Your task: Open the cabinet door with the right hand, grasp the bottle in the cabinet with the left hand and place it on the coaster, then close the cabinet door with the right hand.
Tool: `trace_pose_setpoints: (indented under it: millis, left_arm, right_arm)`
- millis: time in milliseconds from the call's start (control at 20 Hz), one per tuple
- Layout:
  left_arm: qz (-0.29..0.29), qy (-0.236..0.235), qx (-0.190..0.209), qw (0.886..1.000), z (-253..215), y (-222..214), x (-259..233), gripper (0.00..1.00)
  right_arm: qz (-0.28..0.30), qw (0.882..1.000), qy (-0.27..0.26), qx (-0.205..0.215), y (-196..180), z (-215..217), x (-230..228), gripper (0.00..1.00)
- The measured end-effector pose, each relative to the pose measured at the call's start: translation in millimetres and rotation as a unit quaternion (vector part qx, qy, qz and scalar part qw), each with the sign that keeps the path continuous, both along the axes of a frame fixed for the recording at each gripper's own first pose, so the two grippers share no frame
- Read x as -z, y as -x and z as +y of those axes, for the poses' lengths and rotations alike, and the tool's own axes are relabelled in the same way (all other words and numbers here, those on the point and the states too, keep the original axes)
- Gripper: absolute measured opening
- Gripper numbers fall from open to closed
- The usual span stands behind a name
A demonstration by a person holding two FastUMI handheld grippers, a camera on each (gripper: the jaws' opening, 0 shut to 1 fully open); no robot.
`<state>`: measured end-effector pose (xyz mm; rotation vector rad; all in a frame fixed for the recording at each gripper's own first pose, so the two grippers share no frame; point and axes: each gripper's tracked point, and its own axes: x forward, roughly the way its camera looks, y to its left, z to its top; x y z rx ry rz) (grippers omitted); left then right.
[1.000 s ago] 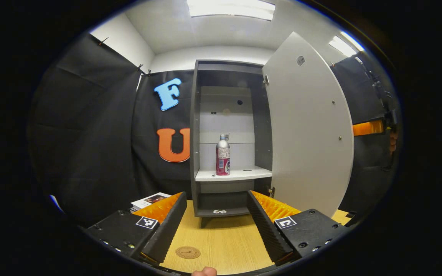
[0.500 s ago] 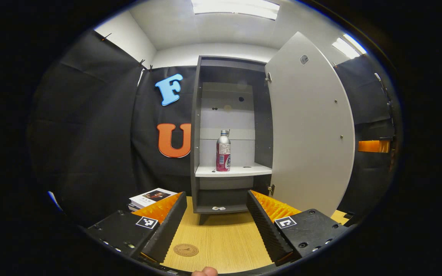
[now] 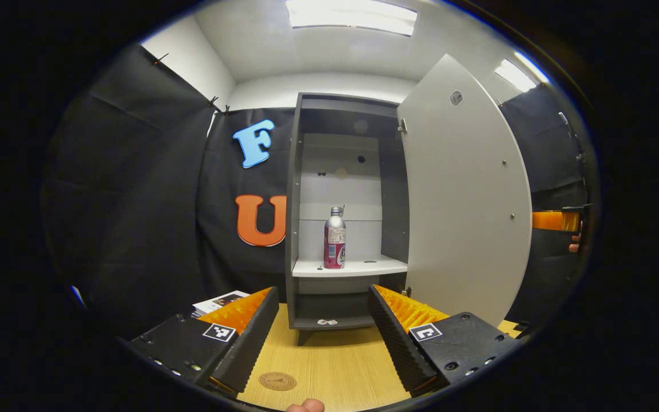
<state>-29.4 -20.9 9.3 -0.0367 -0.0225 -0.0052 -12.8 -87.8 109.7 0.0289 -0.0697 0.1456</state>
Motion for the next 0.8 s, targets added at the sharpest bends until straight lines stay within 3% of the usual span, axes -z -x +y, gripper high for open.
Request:
trace_pose_setpoints:
  millis: [550,800]
  left_arm:
    - [-0.018,0.011,0.049,0.999,-19.2,-118.2,-31.3,0.95]
    - [-0.025,0.007,0.043,0.999,-21.7,-190.4,-42.4,0.95]
  right_arm:
    - [-0.009,1.000,0.000,0.010,-6.1,-8.7,-6.0,1.00]
    - [-0.004,1.000,0.001,0.017,-4.0,-12.3,-5.9,1.00]
